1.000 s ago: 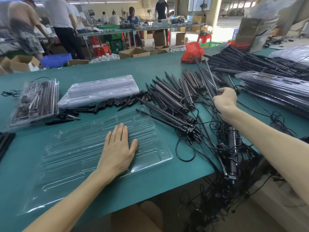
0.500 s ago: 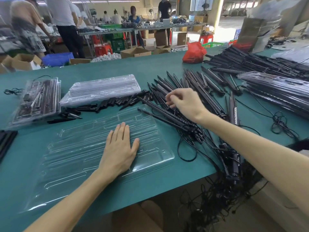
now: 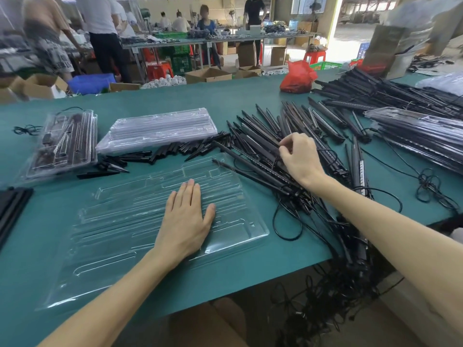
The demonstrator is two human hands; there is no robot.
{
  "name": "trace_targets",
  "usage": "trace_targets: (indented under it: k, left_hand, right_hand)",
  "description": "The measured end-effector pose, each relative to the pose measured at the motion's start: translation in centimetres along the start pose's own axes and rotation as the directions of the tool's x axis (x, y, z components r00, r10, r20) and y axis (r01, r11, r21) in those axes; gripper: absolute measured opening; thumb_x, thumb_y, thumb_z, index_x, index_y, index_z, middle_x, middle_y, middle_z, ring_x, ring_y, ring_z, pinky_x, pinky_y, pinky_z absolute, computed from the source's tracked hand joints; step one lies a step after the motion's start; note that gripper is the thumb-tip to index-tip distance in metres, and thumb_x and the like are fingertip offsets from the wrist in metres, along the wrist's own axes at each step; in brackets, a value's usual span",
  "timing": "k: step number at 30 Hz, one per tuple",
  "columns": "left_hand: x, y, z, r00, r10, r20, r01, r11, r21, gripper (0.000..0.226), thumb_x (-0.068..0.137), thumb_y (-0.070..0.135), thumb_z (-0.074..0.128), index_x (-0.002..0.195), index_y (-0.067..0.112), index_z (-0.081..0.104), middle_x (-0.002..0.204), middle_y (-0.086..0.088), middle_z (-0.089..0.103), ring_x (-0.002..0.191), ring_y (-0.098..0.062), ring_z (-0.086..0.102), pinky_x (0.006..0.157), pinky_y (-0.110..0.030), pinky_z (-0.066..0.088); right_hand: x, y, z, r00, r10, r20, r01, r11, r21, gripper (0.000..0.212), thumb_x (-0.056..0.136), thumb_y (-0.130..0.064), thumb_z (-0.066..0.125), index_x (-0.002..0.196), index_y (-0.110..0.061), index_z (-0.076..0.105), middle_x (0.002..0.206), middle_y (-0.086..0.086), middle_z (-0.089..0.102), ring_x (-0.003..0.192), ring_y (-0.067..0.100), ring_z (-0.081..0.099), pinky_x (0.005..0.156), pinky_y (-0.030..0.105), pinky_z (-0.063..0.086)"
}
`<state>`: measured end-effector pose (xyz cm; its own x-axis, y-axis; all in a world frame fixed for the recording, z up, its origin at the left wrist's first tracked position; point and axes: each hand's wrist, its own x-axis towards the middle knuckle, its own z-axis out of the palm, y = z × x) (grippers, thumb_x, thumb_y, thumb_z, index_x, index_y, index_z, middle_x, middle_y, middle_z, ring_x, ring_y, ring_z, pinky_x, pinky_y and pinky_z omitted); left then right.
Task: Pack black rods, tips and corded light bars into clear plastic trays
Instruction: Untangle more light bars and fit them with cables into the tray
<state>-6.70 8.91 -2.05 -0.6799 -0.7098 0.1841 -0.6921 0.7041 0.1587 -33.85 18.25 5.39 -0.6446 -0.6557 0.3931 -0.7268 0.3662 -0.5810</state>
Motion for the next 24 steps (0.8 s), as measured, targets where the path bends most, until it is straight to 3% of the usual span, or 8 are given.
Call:
trace_targets:
  k: [4, 8, 13, 16, 19, 24]
  left_hand:
    - [0.0, 0.0, -0.1, 1.0, -0.002, 0.006, 0.002, 1.0, -0.003, 0.077, 0.101, 0.06, 0.007, 0.161, 0.013, 0.0, 0.169, -0.004, -0.006, 0.155, -0.014, -0.009, 0.124, -0.034, -0.01]
    - [0.1, 0.0, 0.0, 1.0, -0.005, 0.014, 0.005, 1.0, -0.003, 0.076, 0.101, 0.06, 0.006, 0.161, 0.013, 0.0, 0.169, -0.003, -0.006, 0.155, -0.014, -0.01, 0.125, -0.035, -0.008]
    - [0.0, 0.0, 0.0, 1.0, -0.009, 0.013, 0.009, 1.0, -0.013, 0.077, 0.1, 0.061, 0.006, 0.161, 0.014, 0.001, 0.169, -0.003, -0.005, 0.155, -0.014, -0.009, 0.125, -0.035, -0.008]
    - [0.1, 0.0, 0.0, 1.0, -0.011, 0.016, 0.011, 1.0, -0.016, 0.077, 0.101, 0.061, 0.007, 0.161, 0.014, 0.002, 0.169, -0.003, -0.004, 0.155, -0.014, -0.008, 0.126, -0.035, -0.007]
    - [0.1, 0.0, 0.0, 1.0, -0.012, 0.02, 0.012, 1.0, -0.01, 0.076, 0.101, 0.06, 0.008, 0.161, 0.014, 0.002, 0.169, -0.003, -0.003, 0.155, -0.014, -0.007, 0.126, -0.036, -0.006]
    - [0.1, 0.0, 0.0, 1.0, -0.02, 0.022, 0.02, 1.0, -0.016, 0.075, 0.102, 0.059, 0.011, 0.161, 0.014, 0.007, 0.169, -0.003, 0.002, 0.155, -0.015, -0.003, 0.127, -0.037, -0.003]
  right_hand:
    - [0.1, 1.3, -0.1, 0.987, 0.096, 0.129, -0.086, 0.993, -0.083, 0.039, 0.096, -0.036, 0.062, 0.118, -0.004, 0.062, 0.114, 0.014, 0.063, 0.112, 0.031, 0.056, 0.1, 0.044, 0.047]
    - [-0.5, 1.6, -0.3, 0.968, 0.126, 0.215, -0.112, 0.991, -0.076, 0.048, 0.095, -0.049, 0.061, 0.114, -0.005, 0.061, 0.101, 0.01, 0.068, 0.096, 0.03, 0.064, 0.089, 0.044, 0.053]
    - [-0.7, 1.8, -0.5, 0.986, 0.087, 0.144, -0.079, 0.995, -0.058, 0.033, 0.102, -0.034, 0.054, 0.095, -0.002, 0.063, 0.086, 0.014, 0.067, 0.08, 0.032, 0.065, 0.075, 0.041, 0.054]
    - [-0.5, 2.0, -0.3, 0.985, 0.155, 0.077, -0.16, 0.984, 0.074, 0.037, 0.104, -0.031, 0.048, 0.095, 0.001, 0.064, 0.089, 0.015, 0.07, 0.081, 0.034, 0.067, 0.075, 0.042, 0.055]
    - [-0.1, 2.0, -0.3, 0.976, 0.216, 0.024, -0.216, 0.951, 0.223, 0.033, 0.102, -0.03, 0.05, 0.093, -0.003, 0.069, 0.085, 0.007, 0.074, 0.077, 0.025, 0.071, 0.065, 0.031, 0.053]
    - [0.5, 1.6, -0.5, 0.964, 0.259, 0.067, -0.259, 0.84, 0.478, 0.026, 0.098, -0.027, 0.055, 0.09, -0.006, 0.07, 0.082, 0.009, 0.076, 0.07, 0.013, 0.071, 0.059, 0.024, 0.051]
